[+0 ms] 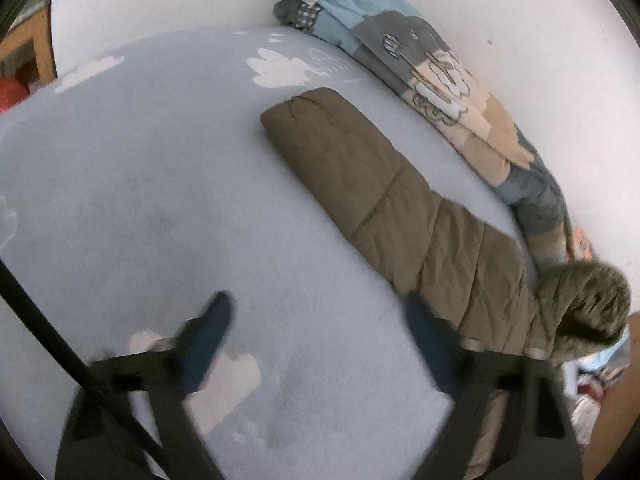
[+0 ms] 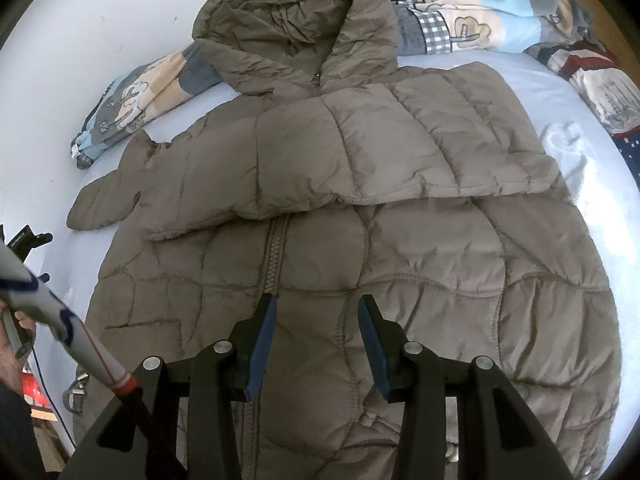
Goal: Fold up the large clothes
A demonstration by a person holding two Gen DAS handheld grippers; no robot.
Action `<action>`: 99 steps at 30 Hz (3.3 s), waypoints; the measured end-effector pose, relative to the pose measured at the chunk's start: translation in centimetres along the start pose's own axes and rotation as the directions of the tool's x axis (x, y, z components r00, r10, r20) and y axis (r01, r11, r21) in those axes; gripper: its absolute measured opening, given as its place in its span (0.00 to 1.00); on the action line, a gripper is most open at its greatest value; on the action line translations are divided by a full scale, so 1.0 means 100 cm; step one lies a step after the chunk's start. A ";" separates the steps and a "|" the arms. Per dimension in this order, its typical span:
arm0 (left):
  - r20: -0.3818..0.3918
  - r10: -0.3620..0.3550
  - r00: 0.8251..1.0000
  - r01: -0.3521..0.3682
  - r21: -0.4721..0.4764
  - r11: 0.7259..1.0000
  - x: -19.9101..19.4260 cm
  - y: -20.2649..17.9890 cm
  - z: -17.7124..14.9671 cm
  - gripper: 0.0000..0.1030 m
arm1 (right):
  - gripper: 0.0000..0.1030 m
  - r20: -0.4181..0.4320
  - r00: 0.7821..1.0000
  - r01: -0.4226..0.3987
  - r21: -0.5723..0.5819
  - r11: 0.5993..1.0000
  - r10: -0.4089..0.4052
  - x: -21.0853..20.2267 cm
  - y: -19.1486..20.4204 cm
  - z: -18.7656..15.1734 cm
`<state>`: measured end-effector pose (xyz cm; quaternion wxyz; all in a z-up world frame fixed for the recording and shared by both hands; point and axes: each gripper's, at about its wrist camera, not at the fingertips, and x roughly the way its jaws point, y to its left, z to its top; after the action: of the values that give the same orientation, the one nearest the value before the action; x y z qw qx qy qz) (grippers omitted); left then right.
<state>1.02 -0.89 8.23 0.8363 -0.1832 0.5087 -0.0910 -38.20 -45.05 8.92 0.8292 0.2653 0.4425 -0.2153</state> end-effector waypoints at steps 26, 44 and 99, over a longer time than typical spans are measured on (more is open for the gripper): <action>0.066 -0.232 0.970 0.241 -0.342 0.908 0.119 0.054 0.100 0.43 | 0.45 0.003 0.999 0.034 -0.017 0.999 -0.034 0.015 -0.004 0.000; 0.174 -0.335 0.926 0.324 0.088 0.942 0.002 -0.074 0.088 0.14 | 0.45 0.089 0.995 0.025 0.075 0.997 -0.032 -0.003 -0.020 0.011; -0.147 -0.209 0.967 0.250 0.367 0.896 -0.009 -0.198 -0.122 0.64 | 0.22 0.189 0.926 -0.377 0.431 0.820 0.326 0.040 -0.054 0.044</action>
<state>-9.52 -21.32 11.80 0.8116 -0.0704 0.4988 -0.2959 -36.63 -52.41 6.25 0.7904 0.5188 0.2772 -0.1710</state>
